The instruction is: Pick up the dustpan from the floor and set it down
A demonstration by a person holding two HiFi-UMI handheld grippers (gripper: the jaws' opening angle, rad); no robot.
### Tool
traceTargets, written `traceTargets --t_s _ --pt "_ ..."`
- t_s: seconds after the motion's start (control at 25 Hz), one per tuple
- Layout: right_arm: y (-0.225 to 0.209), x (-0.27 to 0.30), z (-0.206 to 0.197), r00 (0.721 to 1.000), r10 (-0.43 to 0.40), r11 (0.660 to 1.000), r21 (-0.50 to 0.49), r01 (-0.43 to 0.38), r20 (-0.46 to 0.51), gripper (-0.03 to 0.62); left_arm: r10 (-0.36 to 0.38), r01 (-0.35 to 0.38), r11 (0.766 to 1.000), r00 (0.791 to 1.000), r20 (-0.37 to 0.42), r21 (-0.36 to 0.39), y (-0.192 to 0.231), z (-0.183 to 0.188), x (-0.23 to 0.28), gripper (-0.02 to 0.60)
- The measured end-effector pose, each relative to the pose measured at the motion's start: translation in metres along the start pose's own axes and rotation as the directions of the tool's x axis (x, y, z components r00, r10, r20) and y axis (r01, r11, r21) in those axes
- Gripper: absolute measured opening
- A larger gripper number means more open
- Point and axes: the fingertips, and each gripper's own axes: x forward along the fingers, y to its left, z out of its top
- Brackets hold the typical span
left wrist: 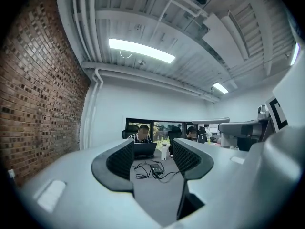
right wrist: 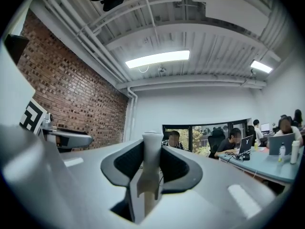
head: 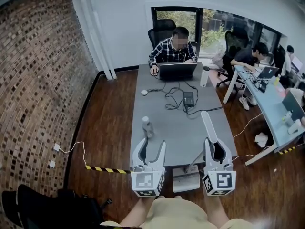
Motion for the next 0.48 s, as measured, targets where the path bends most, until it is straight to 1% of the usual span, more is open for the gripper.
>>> traceTargets --t_s 0.08,0.16,0.32,0.48 --pt "-0.0025 -0.0007 0.0009 1.000 -0.009 1.000 0.000 0.009 -0.004 0.115 0.038 -0.038 0.999 0.999 0.001 -0.001 0.0074 0.0000 -0.0025 0.232" --pt "-0.0048 -0.0013 -0.0015 1.000 -0.017 1.000 0.004 0.017 -0.012 0.115 0.059 -0.059 0.998 0.998 0.011 -0.002 0.0124 0.0009 -0.0037 0.225" --pt "-0.0080 -0.0020 -0.0083 0.999 -0.025 1.000 0.015 0.026 -0.027 0.115 0.050 -0.050 0.999 0.999 0.008 -0.003 0.0120 -0.0006 -0.0017 0.225" --pt "-0.0055 -0.0021 -0.0054 1.000 -0.021 1.000 0.017 0.021 -0.020 0.115 0.039 -0.039 0.999 0.999 0.011 -0.006 0.0092 0.0003 -0.0023 0.225"
